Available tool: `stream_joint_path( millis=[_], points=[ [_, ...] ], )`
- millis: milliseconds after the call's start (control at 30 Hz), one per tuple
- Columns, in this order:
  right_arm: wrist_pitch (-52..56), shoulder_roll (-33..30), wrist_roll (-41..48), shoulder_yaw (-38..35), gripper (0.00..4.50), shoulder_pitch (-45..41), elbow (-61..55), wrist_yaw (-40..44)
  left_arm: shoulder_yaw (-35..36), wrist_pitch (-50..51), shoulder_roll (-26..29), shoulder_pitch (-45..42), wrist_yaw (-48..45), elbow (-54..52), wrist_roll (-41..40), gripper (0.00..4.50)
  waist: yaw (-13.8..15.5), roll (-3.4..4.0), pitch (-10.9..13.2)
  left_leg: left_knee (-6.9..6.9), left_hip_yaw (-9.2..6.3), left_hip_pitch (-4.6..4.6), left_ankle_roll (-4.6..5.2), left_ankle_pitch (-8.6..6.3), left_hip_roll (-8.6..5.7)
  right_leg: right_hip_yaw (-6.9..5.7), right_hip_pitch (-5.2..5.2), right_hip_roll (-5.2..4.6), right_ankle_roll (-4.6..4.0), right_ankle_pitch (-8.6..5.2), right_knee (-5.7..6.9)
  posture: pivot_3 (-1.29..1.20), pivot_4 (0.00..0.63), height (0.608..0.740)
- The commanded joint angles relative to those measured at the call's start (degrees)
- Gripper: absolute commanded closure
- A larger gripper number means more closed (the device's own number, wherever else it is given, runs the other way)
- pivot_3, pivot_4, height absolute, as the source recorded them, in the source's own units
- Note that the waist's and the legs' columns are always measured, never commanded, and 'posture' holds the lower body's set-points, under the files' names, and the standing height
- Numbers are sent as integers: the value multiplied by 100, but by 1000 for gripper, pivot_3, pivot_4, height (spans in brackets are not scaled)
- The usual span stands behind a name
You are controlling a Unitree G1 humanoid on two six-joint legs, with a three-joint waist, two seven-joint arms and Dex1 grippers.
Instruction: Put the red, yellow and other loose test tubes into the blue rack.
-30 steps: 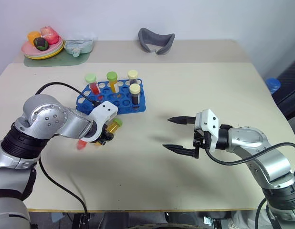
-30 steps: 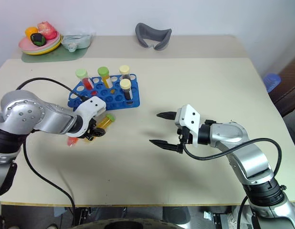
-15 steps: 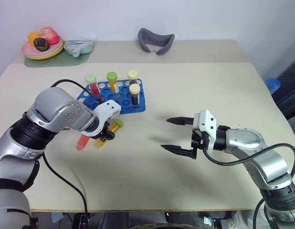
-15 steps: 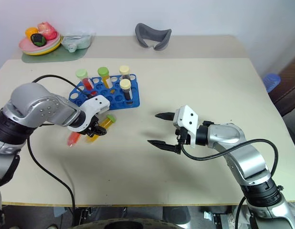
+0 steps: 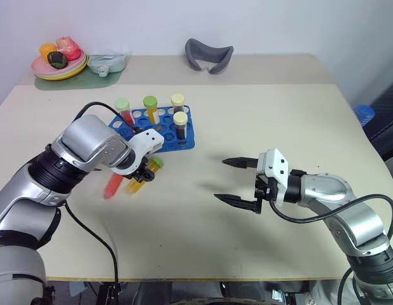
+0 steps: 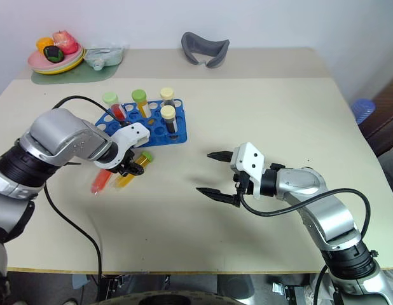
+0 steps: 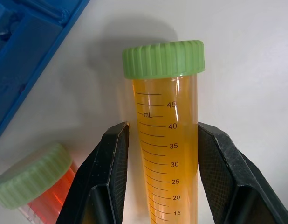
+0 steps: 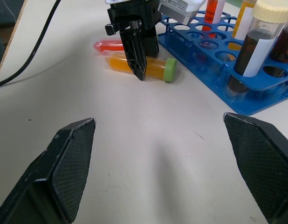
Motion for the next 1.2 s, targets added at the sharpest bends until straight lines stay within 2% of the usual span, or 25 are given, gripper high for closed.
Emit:
stream_joint_path(
  millis=[33, 67, 333, 500, 633, 700, 767, 867, 967, 1100, 1200],
  points=[
    [-36, 46, 43, -3, 0, -23, -258, 5, -15, 26, -35, 148, -79, -59, 259, 3569, 1, 0, 0, 0, 0, 0, 0, 0, 0, 0, 0, 0, 0, 0, 0, 0, 150, 740],
    [-40, 49, 41, 3, 0, -28, -254, 9, 16, 53, -39, 168, -100, -93, 294, 3724, 0, 0, 0, 0, 0, 0, 0, 0, 0, 0, 0, 0, 0, 0, 0, 0, 150, 740],
    [-63, 69, 23, 45, 0, -74, -208, 55, 295, 261, -109, 337, -134, -356, 512, 3725, -2, 0, 0, -1, 0, 0, 0, 0, 0, 0, -1, 0, 0, 0, 0, 0, 150, 740],
    [-46, 31, 41, 1, 0, -51, -242, 56, 901, 185, 446, 487, -573, -1021, 279, 3725, -26, -6, 4, -4, 0, -5, 0, 0, 2, 1, -10, 3, 0, 0, 0, 0, 150, 740],
    [-50, -24, 66, -64, 0, 34, -282, 76, 2049, -572, 986, 1111, -1131, -1738, -40, 3725, -14, -8, 7, -8, 0, -11, 0, 0, 4, 0, -18, 2, 0, -1, -1, 0, 150, 740],
    [-50, -19, 63, -54, 0, 37, -278, 87, 2889, -1034, 962, 1611, -1219, -2010, -169, 3725, 1, -8, 7, -9, 1, -12, 0, 0, 3, 0, -16, -1, 0, -1, -6, 0, 150, 740],
    [-47, 5, 52, -25, 0, 3, -250, 92, 3600, -1931, 862, 2306, -1134, -2334, 59, 3725, 7, -8, 7, -6, 1, -12, 0, 0, 3, -2, -12, -3, 0, -1, -7, 0, 150, 740],
    [-53, 40, 48, 4, 0, -46, -210, 98, 4351, -3021, 438, 3092, -770, -2641, 430, 3725, 8, -8, 7, -6, 3, -9, 0, 0, 4, -1, -9, -4, 0, 0, -8, 0, 150, 740],
    [-44, 82, 72, 33, 0, -100, -171, 112, 4839, -3694, -540, 3357, 224, -2510, 810, 3725, 23, -11, 8, -2, 1, -9, 0, 0, 4, -3, -7, -4, -1, 0, -5, 0, 150, 740],
    [-4, 187, 95, 124, 0, -200, -128, 110, 4771, -5000, -1733, 3522, 944, -2342, 1334, 3725, 28, -19, 6, 0, 1, -11, 1, -1, 2, -3, -4, -5, 1, 1, -10, 0, 150, 740],
    [17, 230, 88, 152, 0, -226, -127, 111, 4607, -5832, -2273, 3692, 1163, -2106, 1727, 3725, 23, -19, 6, 0, 1, -11, 1, -1, 3, -3, -5, -5, 1, 2, -10, 0, 150, 740]
  ],
)
